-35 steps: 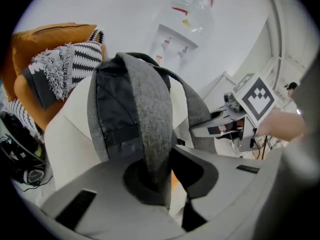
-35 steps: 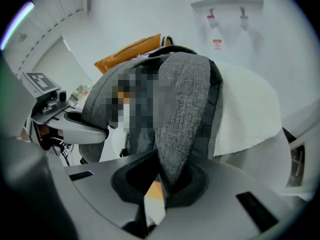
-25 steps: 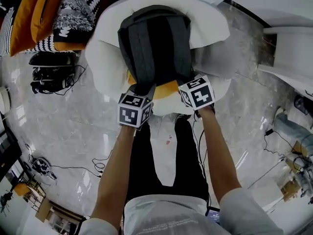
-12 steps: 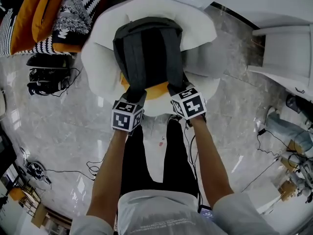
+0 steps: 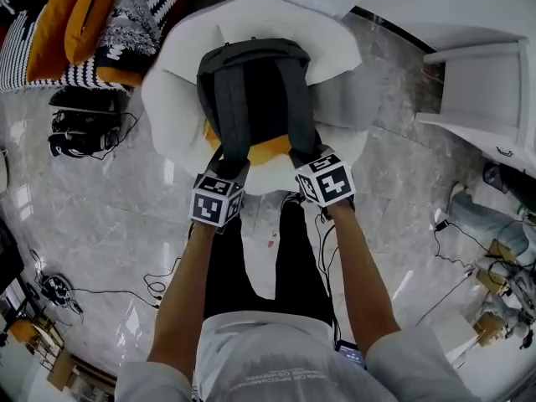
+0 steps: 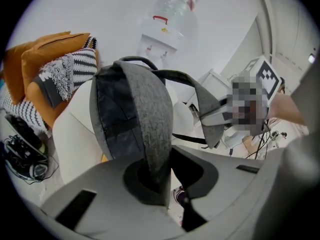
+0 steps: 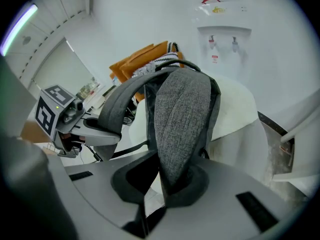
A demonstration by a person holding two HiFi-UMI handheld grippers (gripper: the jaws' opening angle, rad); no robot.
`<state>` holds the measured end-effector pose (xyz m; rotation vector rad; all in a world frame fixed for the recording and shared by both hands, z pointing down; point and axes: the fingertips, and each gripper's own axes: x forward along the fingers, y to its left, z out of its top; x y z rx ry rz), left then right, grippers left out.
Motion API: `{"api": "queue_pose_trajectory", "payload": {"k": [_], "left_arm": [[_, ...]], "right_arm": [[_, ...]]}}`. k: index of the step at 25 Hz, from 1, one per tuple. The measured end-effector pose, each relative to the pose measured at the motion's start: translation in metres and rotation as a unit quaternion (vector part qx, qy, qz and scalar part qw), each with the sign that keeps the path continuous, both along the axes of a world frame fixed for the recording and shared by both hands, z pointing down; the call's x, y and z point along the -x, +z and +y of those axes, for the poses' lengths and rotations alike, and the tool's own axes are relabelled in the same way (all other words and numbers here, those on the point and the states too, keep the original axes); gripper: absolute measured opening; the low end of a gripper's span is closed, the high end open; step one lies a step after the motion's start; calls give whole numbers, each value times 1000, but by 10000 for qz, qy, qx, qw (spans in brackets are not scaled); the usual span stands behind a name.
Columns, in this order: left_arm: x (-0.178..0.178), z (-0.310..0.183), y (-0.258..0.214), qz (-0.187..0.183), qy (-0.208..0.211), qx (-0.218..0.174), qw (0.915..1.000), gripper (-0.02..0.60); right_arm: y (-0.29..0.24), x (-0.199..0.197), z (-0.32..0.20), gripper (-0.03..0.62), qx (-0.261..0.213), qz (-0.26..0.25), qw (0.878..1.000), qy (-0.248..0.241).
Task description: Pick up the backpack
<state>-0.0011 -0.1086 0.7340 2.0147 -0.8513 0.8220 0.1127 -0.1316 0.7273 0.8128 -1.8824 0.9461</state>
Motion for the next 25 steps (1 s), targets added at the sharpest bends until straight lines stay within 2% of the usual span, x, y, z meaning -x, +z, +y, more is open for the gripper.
{"api": "queue_pose_trajectory", "payload": {"k": [5,11,25], "left_arm": [[-1,13,-19,16,16,-6,10000,48],[4,24,-39,46,-1,-55,10000,47],[1,26,-84,197,-86,-193,9996,48]], "right_arm": [[-18,2,14,37,36,-61,9999,81],[-45,12,16,37,82,-425,9978,510],[-94,17,22,37,-40,-526,9976,452]]}}
